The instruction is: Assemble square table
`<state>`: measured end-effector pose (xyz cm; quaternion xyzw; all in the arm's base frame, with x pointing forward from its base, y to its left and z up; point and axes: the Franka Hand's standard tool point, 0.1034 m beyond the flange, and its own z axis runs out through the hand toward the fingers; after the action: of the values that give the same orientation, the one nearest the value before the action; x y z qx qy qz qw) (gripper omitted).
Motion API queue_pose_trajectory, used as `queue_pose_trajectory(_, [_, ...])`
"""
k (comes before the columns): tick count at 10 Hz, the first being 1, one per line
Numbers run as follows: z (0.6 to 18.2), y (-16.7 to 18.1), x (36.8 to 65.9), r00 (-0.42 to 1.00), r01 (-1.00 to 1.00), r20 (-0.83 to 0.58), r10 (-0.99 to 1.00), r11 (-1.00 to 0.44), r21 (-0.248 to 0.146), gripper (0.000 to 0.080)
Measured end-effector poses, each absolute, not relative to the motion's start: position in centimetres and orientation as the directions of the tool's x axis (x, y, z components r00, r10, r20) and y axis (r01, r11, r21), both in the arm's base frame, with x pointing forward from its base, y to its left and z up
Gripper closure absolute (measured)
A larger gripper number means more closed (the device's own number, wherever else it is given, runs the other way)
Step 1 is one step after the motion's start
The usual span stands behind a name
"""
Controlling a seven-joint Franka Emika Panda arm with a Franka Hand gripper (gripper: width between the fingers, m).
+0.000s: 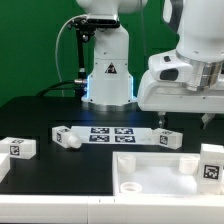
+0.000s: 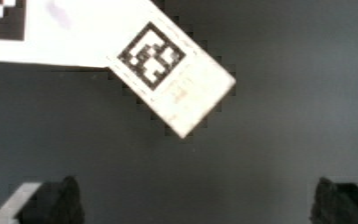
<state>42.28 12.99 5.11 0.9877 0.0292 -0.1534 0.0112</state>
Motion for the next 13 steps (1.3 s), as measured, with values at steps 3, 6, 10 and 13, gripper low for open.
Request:
queue_pose_trajectory(3, [5.2, 11.7, 42.2, 0.949, 0.164, -0.271, 0.164, -0.986, -0.021, 0.0151])
queue_pose_trajectory(6, [5.0, 12.8, 41.4, 0.855, 0.454, -0.276, 0.438, -0.891, -0.008, 0.0151])
queue_pose_trajectory(10, [4.8, 13.2, 41.2, 0.801, 0.545, -0.295, 0.521, -0.838, 0.002, 0.0151])
queue_pose_trajectory(13, [4.4, 13.3, 39.8, 0.793, 0.499, -0.446, 0.416, -0.863, 0.08, 0.0151])
